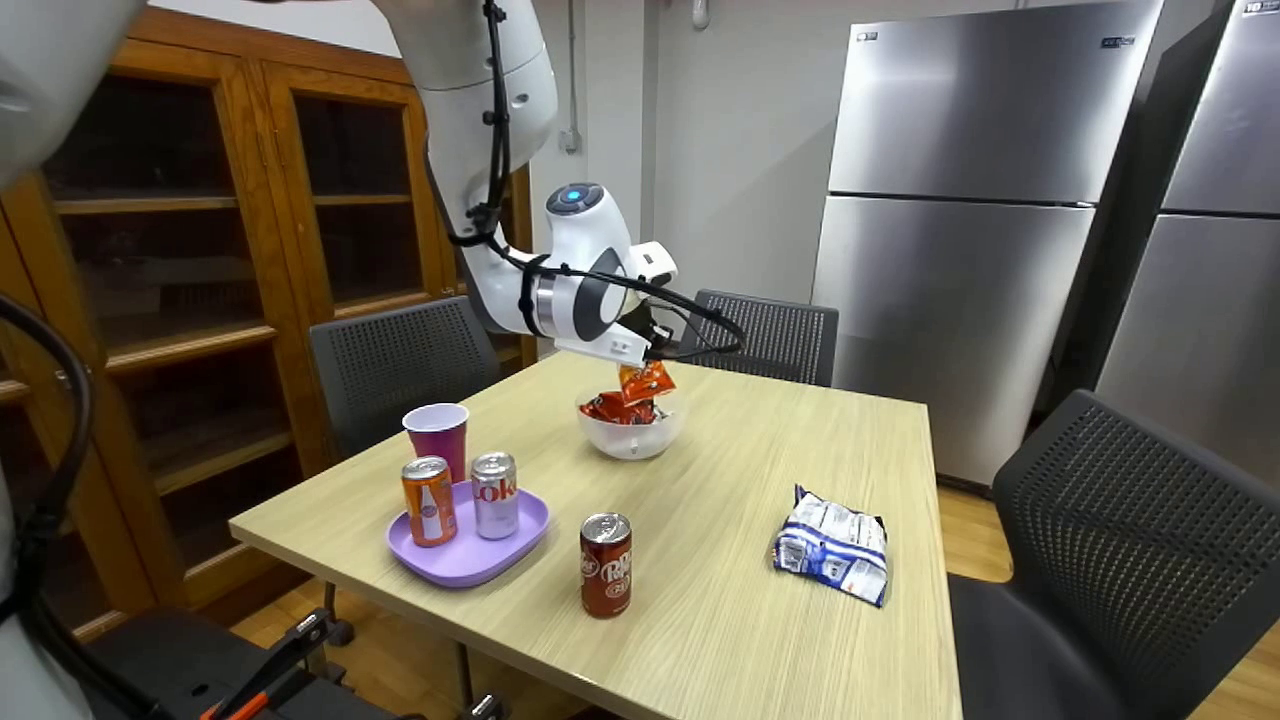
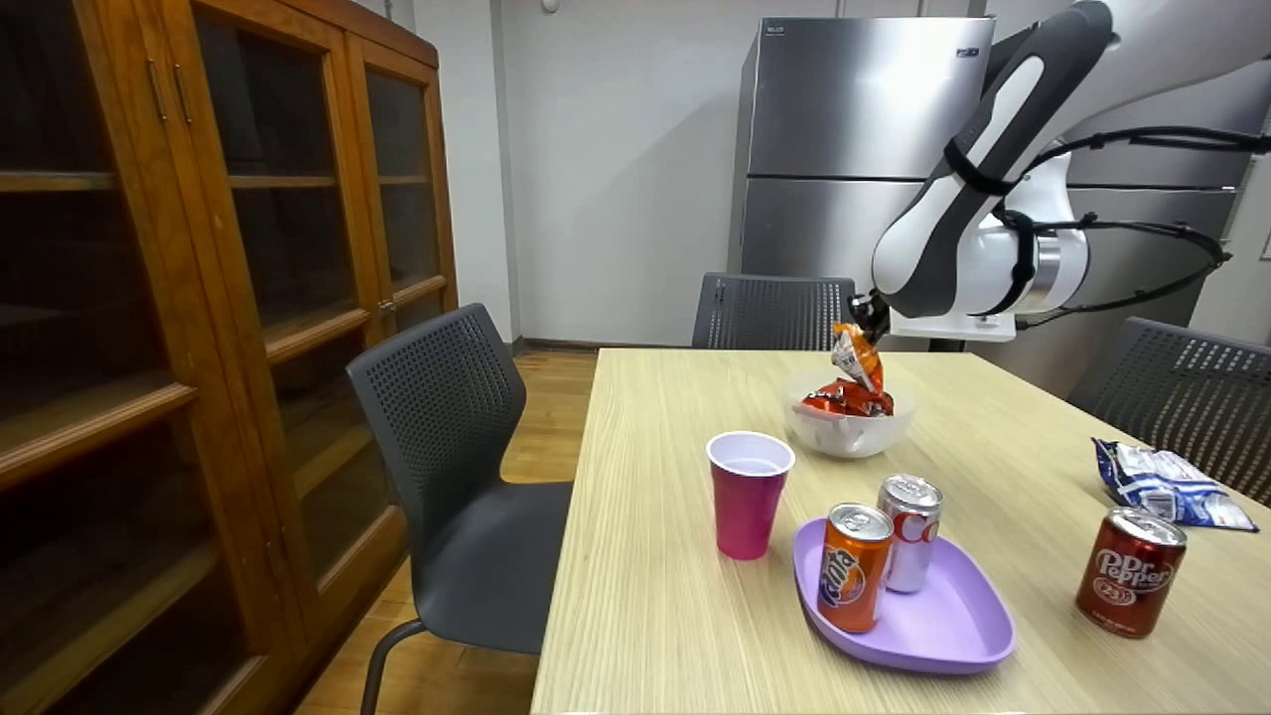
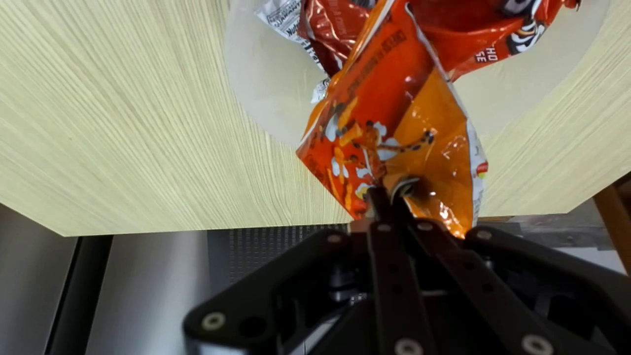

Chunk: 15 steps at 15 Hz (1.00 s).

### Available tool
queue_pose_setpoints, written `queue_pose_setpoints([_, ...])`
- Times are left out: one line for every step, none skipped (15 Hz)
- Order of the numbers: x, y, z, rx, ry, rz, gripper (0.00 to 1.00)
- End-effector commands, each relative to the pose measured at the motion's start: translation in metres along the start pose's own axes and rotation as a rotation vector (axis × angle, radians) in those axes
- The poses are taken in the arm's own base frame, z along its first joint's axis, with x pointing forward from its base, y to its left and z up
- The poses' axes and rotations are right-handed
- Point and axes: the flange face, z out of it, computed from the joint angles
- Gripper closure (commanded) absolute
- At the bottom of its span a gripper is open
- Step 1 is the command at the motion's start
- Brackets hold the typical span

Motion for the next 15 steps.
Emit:
queue_pose_setpoints([-0.007, 0.002, 0.001, 0.003, -0.036, -0.044, 1.00])
queue_pose_setpoints([-0.010, 0.002, 0.004, 0.005, -0.048, -0.045, 1.00])
queue_pose_setpoints([-0.013, 0.002, 0.008, 0.009, -0.061, -0.045, 1.00])
queue_pose_setpoints([-0.015, 0.003, 0.011, 0.003, -0.066, -0.041, 1.00])
queue_pose_setpoints([-0.018, 0.004, 0.016, 0.001, -0.076, -0.035, 1.00])
queue_pose_setpoints([-0.021, 0.006, 0.020, 0.000, -0.085, -0.032, 1.00])
queue_pose_setpoints([-0.023, 0.007, 0.024, -0.002, -0.089, -0.030, 1.00])
queue_pose_setpoints([-0.025, 0.008, 0.027, 0.000, -0.093, -0.029, 1.00])
queue_pose_setpoints([-0.027, 0.010, 0.031, -0.005, -0.088, -0.024, 1.00])
queue_pose_setpoints([-0.028, 0.012, 0.035, -0.008, -0.092, -0.020, 1.00])
queue_pose_setpoints([-0.028, 0.013, 0.039, -0.010, -0.096, -0.016, 1.00])
queue_pose_setpoints([-0.027, 0.015, 0.043, -0.014, -0.098, -0.013, 1.00])
queue_pose_setpoints([-0.027, 0.018, 0.046, -0.018, -0.100, -0.012, 1.00])
queue_pose_setpoints([-0.027, 0.020, 0.049, -0.021, -0.102, -0.010, 1.00])
queue_pose_setpoints([-0.026, 0.022, 0.052, -0.024, -0.107, -0.009, 1.00])
